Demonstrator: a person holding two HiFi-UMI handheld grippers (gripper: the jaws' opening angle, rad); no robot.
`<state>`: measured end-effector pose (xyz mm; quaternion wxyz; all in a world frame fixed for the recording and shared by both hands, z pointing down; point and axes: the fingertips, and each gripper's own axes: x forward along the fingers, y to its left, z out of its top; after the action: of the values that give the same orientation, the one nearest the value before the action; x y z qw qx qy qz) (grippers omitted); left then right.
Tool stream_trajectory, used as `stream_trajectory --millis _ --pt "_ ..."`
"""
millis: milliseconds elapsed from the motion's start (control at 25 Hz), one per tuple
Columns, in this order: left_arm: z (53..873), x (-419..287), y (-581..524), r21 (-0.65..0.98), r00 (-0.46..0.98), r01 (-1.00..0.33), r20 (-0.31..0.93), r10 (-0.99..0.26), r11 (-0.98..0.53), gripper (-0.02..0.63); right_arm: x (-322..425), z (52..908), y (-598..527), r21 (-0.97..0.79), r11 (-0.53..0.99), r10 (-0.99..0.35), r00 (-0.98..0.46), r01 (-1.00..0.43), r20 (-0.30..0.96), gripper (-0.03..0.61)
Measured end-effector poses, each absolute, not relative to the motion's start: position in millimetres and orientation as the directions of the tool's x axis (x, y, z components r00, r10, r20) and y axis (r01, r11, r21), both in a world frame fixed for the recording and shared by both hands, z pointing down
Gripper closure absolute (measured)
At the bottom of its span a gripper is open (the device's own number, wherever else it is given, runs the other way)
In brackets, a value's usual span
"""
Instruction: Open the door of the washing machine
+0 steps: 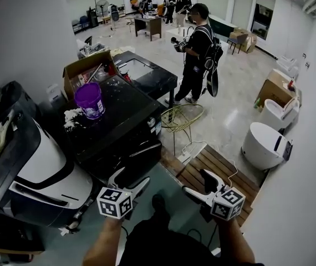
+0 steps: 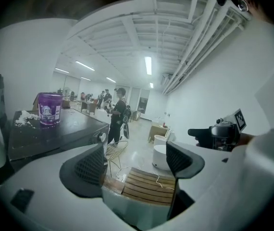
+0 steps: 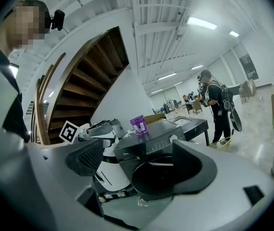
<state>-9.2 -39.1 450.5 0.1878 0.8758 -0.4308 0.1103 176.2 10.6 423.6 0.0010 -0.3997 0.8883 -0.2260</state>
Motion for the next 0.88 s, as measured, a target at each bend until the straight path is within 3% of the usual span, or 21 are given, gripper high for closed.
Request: stream_trajectory --millis 560,880 --pt "478.9 -45.1 -237.3 0.318 0.548 -0.831 0.324 -0.771 -0.457 0.218 139.5 427.8 -200.6 -0.337 0.669 -0.575 -0.749 -0.662 0.329 0.124" --pt "478.9 -68.8 -275.5 0.316 0.499 -0.858 0.333 -0.8 -0.404 0.218 94.5 413.9 -265.1 -0.336 0.75 -0.478 -0.818 -0.57 0.32 0.126"
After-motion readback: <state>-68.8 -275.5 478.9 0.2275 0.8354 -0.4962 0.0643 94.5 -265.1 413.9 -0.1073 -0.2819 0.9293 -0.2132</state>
